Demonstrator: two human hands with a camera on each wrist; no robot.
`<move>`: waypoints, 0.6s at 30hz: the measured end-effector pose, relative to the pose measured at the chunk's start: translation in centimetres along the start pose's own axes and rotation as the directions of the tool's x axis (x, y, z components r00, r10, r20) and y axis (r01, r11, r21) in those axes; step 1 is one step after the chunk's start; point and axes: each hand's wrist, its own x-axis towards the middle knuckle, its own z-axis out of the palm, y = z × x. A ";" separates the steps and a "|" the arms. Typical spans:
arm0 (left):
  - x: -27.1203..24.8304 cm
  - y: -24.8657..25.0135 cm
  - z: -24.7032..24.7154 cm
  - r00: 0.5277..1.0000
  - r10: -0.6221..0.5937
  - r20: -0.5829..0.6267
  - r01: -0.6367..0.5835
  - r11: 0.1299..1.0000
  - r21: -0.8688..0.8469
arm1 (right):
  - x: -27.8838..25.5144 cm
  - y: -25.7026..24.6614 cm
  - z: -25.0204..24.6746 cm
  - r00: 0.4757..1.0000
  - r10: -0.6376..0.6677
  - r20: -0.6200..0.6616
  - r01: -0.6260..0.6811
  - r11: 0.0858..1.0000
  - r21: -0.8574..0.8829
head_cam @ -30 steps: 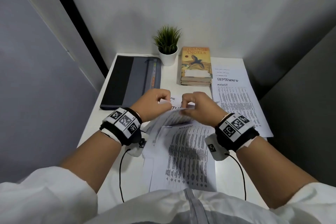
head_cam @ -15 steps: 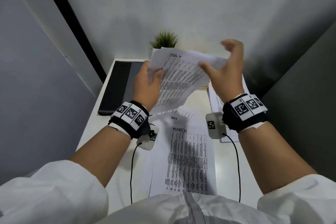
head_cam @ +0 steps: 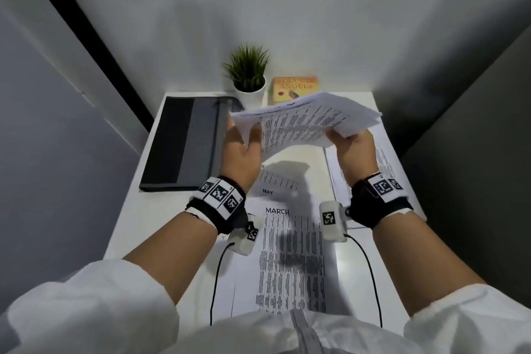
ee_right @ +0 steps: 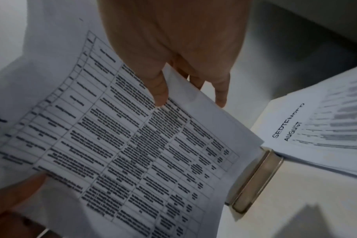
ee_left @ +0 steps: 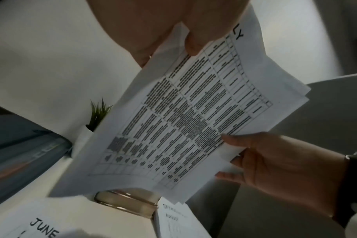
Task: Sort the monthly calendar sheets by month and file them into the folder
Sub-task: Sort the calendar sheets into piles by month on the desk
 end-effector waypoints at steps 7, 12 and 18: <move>-0.2 -5.8 1.2 0.969 -0.231 0.091 0.210 0.958 0.195 | 0.2 6.7 0.8 0.949 0.307 0.072 -0.301 0.950 -0.090; 1.3 -7.3 2.5 0.978 -0.207 0.023 0.194 0.948 0.253 | 1.4 8.8 2.2 0.909 0.417 0.021 -0.417 0.909 -0.011; 2.7 -7.0 3.4 0.965 -0.260 0.026 0.247 0.942 0.228 | 2.5 10.0 1.0 0.921 0.390 0.011 -0.385 0.912 -0.141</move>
